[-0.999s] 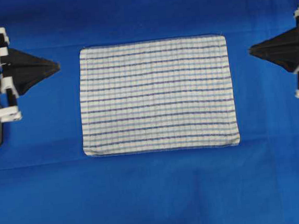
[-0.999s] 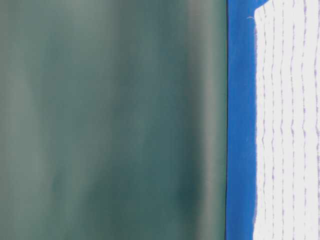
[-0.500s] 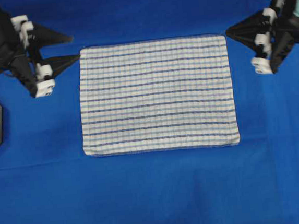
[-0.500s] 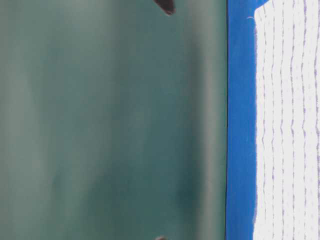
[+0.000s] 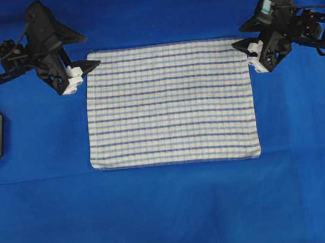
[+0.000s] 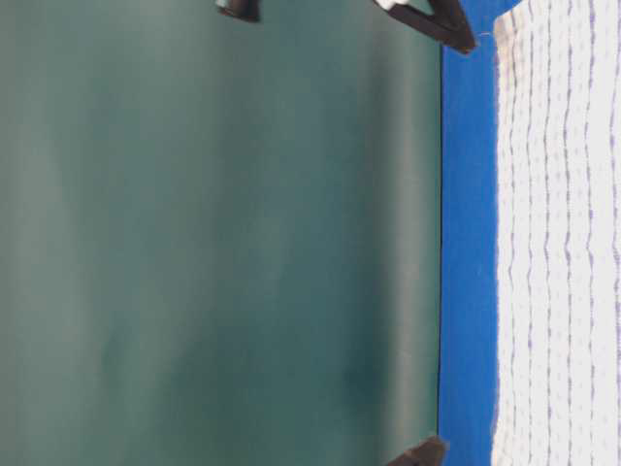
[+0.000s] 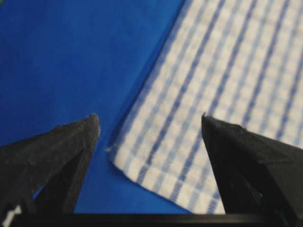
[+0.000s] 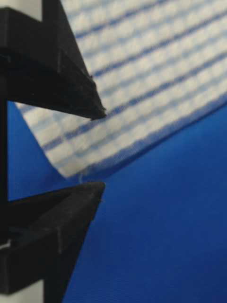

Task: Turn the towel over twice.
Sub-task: 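Move both grippers to the towel's far corners and pinch them, then lift the far corners with both grippers and pull them toward the near edge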

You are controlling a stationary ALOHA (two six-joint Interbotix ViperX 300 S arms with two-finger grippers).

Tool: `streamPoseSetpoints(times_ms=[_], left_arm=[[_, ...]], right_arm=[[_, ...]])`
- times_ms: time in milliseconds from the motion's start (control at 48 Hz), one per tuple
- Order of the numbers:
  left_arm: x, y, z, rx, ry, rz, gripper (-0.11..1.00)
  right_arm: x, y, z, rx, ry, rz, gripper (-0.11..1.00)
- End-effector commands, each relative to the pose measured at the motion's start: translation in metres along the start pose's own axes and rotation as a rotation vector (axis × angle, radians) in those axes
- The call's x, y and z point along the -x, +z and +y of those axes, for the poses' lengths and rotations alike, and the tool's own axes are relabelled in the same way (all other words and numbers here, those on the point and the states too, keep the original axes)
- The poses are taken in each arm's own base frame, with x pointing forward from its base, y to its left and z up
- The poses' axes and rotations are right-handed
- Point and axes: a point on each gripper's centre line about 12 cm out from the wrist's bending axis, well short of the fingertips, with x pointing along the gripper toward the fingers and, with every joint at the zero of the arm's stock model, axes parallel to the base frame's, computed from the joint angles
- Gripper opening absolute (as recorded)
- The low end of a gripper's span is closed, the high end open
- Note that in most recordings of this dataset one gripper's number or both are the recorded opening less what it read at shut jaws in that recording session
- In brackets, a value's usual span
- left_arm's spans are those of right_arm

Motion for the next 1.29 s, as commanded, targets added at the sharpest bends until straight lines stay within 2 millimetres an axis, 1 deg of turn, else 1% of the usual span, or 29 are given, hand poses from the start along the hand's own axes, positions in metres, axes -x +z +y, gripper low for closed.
streamPoseSetpoints(times_ms=[0, 208, 291, 354, 396, 437, 521, 541, 583, 625, 666, 812, 916, 1041, 1124, 1270], left_arm=[[-0.008, 0.002, 0.005, 0.008, 0.017, -0.016, 0.83], [-0.024, -0.018, 0.016, 0.025, 0.050, 0.049, 0.83], [-0.030, -0.023, 0.018, 0.029, 0.053, 0.077, 0.80], [-0.033, -0.029, 0.018, 0.031, 0.053, 0.108, 0.77], [-0.035, -0.032, 0.018, 0.030, 0.052, 0.128, 0.71], [-0.036, -0.035, 0.019, 0.031, 0.052, 0.149, 0.61], [-0.036, -0.040, 0.021, 0.031, 0.056, 0.176, 0.37], [-0.036, -0.041, 0.021, 0.032, 0.058, 0.182, 0.32], [-0.035, -0.042, 0.023, 0.032, 0.063, 0.184, 0.21], [-0.035, -0.042, 0.025, 0.034, 0.068, 0.184, 0.11], [-0.034, -0.042, 0.026, 0.035, 0.071, 0.186, 0.04], [-0.035, -0.037, 0.027, 0.034, 0.074, 0.171, 0.03], [-0.035, -0.025, 0.032, 0.037, 0.086, 0.131, 0.03], [-0.031, -0.006, 0.041, 0.049, 0.112, 0.076, 0.03], [-0.028, 0.010, 0.047, 0.053, 0.126, 0.036, 0.03], [-0.022, 0.032, 0.058, 0.062, 0.154, -0.008, 0.03]], right_arm=[[-0.007, 0.004, -0.005, -0.003, -0.010, -0.019, 0.61], [-0.024, -0.008, -0.012, -0.018, -0.025, 0.033, 0.60], [-0.027, -0.008, -0.013, -0.020, -0.027, 0.040, 0.59], [-0.028, -0.007, -0.013, -0.017, -0.026, 0.040, 0.56], [-0.028, -0.007, -0.013, -0.017, -0.028, 0.040, 0.52], [-0.028, -0.007, -0.013, -0.017, -0.028, 0.041, 0.44], [-0.028, -0.008, -0.013, -0.013, -0.026, 0.052, 0.24], [-0.028, -0.008, -0.013, -0.013, -0.026, 0.052, 0.16], [-0.028, -0.008, -0.013, -0.013, -0.026, 0.055, 0.07], [-0.028, -0.009, -0.013, -0.013, -0.026, 0.058, 0.06], [-0.028, -0.009, -0.013, -0.014, -0.027, 0.058, 0.06], [-0.026, -0.006, -0.013, -0.015, -0.028, 0.047, 0.06], [-0.022, 0.002, -0.018, -0.022, -0.038, 0.021, 0.06], [-0.015, 0.013, -0.031, -0.038, -0.070, -0.013, 0.06], [-0.010, 0.022, -0.040, -0.030, -0.094, -0.025, 0.06], [0.001, 0.043, -0.057, -0.010, -0.138, -0.063, 0.06]])
